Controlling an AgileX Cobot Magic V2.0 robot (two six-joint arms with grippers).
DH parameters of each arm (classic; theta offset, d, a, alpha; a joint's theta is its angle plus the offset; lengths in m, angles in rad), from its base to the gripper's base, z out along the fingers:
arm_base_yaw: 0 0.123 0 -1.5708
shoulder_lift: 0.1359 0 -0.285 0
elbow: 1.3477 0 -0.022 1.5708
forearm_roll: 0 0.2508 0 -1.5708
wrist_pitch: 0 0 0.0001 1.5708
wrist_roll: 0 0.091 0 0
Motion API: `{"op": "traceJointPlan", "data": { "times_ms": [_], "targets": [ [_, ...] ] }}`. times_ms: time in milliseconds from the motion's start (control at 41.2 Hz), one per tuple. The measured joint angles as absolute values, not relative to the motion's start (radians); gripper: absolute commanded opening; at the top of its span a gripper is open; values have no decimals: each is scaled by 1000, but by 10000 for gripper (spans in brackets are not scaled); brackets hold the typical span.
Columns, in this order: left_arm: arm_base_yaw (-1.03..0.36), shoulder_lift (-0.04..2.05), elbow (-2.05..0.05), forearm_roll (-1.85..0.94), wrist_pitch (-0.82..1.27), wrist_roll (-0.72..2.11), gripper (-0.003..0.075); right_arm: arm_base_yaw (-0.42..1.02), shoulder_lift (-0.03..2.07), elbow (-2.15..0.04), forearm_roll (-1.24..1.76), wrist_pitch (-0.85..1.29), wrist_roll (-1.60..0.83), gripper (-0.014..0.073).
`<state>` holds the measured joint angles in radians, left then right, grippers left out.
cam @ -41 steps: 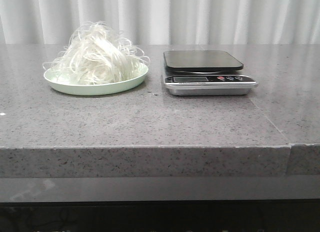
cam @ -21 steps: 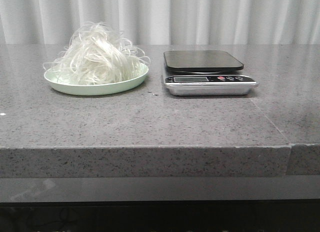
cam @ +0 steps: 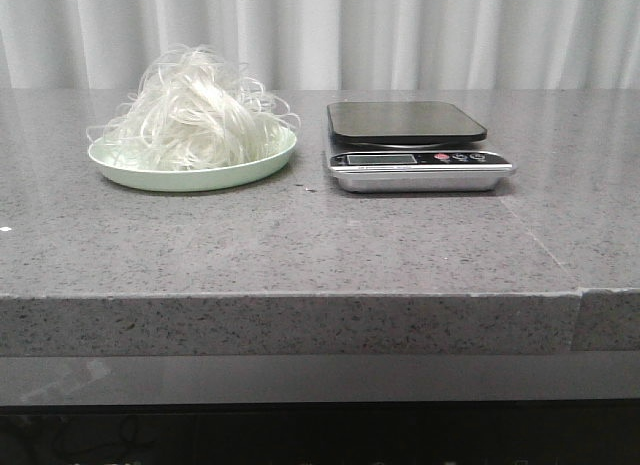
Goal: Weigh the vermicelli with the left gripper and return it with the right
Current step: 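Open the right gripper over the plate and withdraw it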
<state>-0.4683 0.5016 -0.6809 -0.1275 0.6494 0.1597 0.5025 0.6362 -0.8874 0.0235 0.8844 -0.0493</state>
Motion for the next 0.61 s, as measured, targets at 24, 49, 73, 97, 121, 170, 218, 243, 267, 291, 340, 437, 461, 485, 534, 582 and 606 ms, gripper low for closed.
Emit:
{"op": "traceJointPlan", "data": {
  "times_ms": [24,49,73,97,121,170,218,243,267,291,340,437,461,485,534,582,606],
  "targets": [
    [-468,502,-681,-127,649,160,467,502,626,-880,23,886,-47,490],
    [-468,502,-681,-127,649,160,447,502,616,-875,23,888,-47,484],
    [-468,502,-681,-127,649,160,424,502,604,-870,23,890,-45,471],
    [-468,502,-681,-127,649,160,406,502,595,-865,23,890,-45,450],
    [-468,502,-681,-127,649,160,388,502,586,-862,23,892,-45,438],
    [-468,502,-681,-127,649,160,347,502,573,-856,23,894,-45,379],
    [-468,502,-681,-127,649,160,307,502,566,-848,23,894,-45,321],
    [-468,502,-681,-127,649,160,286,502,561,-848,23,896,-45,296],
    [-468,502,-681,-127,649,160,270,502,559,-846,23,898,-45,263],
    [-468,502,-681,-127,649,160,254,502,559,-845,23,898,-45,239],
    [-468,502,-681,-127,649,160,221,502,559,-844,23,900,-45,189],
    [-468,502,-681,-127,649,160,167,502,559,-844,23,904,-45,162],
    [-468,502,-681,-127,649,160,153,502,559,-844,23,905,-45,162],
    [-468,502,-681,-127,649,160,142,502,559,-844,23,908,-45,162],
    [-468,502,-681,-127,649,160,142,502,559,-844,23,908,-45,162],
    [-468,502,-681,-127,649,160,142,502,559,-844,23,908,-45,162],
    [-468,502,-681,-127,649,160,142,502,559,-844,23,909,-45,162]
  ]
}}
